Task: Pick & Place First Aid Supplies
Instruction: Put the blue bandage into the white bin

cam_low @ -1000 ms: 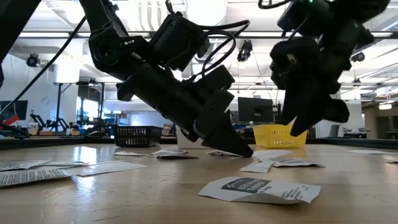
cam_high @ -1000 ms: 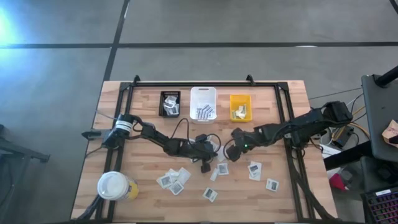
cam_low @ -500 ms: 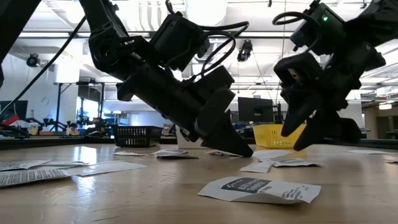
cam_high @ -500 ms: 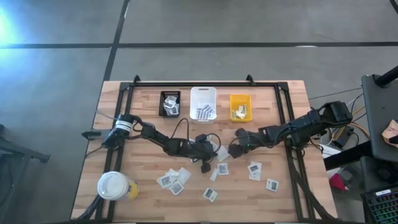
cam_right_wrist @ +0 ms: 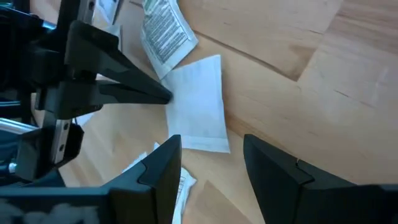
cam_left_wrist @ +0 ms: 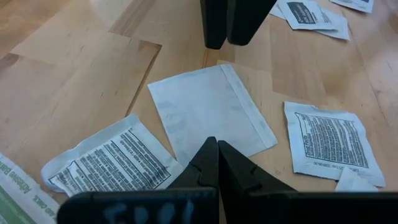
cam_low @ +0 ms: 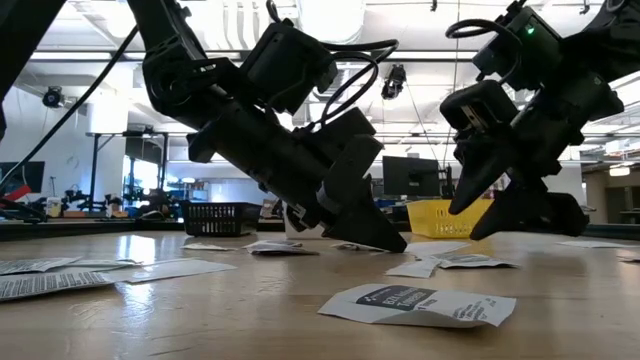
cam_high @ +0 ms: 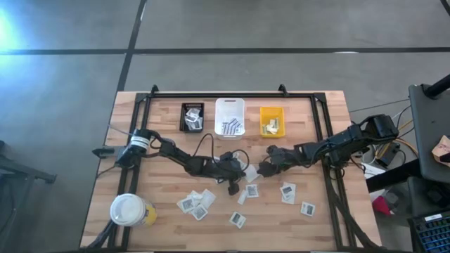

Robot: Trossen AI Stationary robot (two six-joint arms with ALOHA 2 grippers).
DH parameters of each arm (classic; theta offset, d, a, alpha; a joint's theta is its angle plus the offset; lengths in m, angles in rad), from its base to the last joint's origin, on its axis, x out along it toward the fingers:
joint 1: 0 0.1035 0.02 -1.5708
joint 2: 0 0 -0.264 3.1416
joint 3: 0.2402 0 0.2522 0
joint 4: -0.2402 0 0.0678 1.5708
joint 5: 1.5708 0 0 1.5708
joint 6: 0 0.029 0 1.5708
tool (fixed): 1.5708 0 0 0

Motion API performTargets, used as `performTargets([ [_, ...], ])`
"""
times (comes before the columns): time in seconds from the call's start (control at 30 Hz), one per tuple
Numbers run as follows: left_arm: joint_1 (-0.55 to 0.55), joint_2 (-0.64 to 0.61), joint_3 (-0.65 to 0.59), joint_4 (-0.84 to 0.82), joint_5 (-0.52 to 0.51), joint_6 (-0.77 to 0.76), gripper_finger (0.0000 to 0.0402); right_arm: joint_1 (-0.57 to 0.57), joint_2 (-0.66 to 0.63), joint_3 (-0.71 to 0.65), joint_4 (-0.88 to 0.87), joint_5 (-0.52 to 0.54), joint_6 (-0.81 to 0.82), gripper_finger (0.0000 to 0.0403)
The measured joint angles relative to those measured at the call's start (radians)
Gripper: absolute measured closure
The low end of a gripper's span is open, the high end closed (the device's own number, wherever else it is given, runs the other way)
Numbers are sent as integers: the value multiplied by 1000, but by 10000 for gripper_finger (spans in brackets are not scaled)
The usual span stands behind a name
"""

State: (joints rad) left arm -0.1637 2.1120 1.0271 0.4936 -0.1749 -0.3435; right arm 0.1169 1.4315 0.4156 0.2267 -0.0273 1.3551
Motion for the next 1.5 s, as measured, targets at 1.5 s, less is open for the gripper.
performTargets([
  [1.5,-10,2,-1,28,-5,12,401,-8,150,34,174,-145,-91,344],
])
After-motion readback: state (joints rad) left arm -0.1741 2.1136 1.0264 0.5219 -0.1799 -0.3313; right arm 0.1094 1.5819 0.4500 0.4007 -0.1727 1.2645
